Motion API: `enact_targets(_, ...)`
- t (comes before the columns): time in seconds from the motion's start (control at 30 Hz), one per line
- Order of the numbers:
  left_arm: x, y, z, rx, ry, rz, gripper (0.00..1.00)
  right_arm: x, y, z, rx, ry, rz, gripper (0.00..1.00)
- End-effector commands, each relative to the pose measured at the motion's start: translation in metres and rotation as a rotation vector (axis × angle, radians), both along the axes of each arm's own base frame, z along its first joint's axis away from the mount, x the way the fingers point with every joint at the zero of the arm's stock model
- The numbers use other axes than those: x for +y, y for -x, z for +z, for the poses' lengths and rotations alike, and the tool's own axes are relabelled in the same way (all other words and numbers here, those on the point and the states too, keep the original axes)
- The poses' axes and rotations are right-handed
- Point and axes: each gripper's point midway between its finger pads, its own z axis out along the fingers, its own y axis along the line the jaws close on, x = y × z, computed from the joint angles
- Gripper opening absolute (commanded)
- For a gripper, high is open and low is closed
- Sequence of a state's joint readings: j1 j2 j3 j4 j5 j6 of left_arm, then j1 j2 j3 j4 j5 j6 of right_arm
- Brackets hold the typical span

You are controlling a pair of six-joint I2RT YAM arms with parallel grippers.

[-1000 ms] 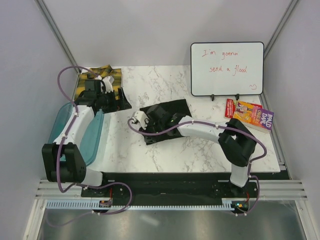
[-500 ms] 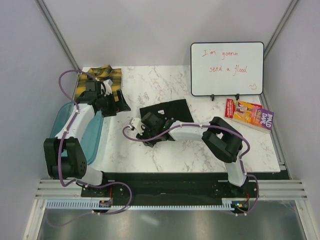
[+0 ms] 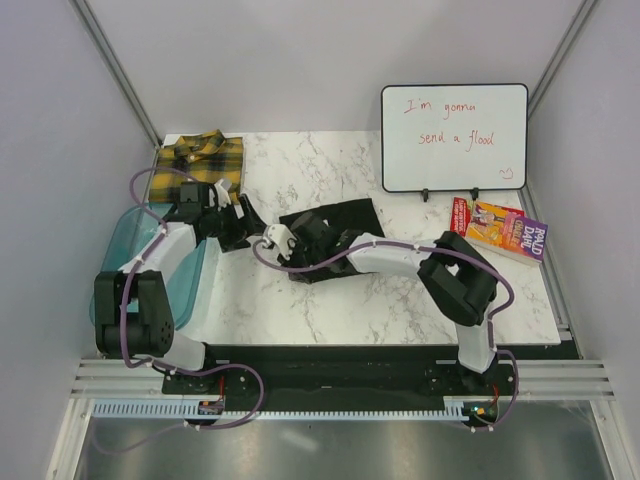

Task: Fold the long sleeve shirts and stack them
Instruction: Neatly place the folded shirt to the corner

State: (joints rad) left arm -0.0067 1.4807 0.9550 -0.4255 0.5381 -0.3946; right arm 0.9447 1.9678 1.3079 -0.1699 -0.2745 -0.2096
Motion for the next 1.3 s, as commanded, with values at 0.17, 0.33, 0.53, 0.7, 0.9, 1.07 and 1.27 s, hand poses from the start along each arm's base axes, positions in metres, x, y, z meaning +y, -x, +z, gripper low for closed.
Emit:
enact_targets(0.17, -0.041, -0.016, -0.01, -0.05, 0.207, 0.069, 0.93, 0.003, -0.012, 0.07, 0.074, -0.18, 0.032, 0.0)
enact_targets(0.33, -0.057, -0.019, -0.031, -0.003, 0.246, 0.095, 0.99, -0.001, -0.01, 0.072, 0.088, -0.181, 0.044, 0.0)
enact_targets(0.53, -0.07, -0.007, -0.069, 0.142, 0.247, 0.144, 0.99, 0.005, -0.016, 0.086, 0.084, -0.208, 0.035, 0.0)
enact_targets(0.7, -0.08, -0.005, -0.081, 0.2, 0.249, 0.152, 0.88, 0.013, -0.021, 0.098, 0.084, -0.235, 0.036, 0.0)
enact_targets(0.9, -0.086, -0.02, -0.093, 0.249, 0.273, 0.2, 0.86, 0.028, -0.034, 0.102, 0.098, -0.264, 0.002, 0.0)
enact_targets(1.07, -0.085, -0.036, -0.091, 0.244, 0.286, 0.264, 0.83, 0.044, -0.054, 0.102, 0.081, -0.291, -0.06, 0.0)
enact_targets(1.27, -0.081, -0.055, -0.087, 0.226, 0.237, 0.284, 0.6, 0.052, -0.069, 0.093, 0.077, -0.295, -0.114, 0.0)
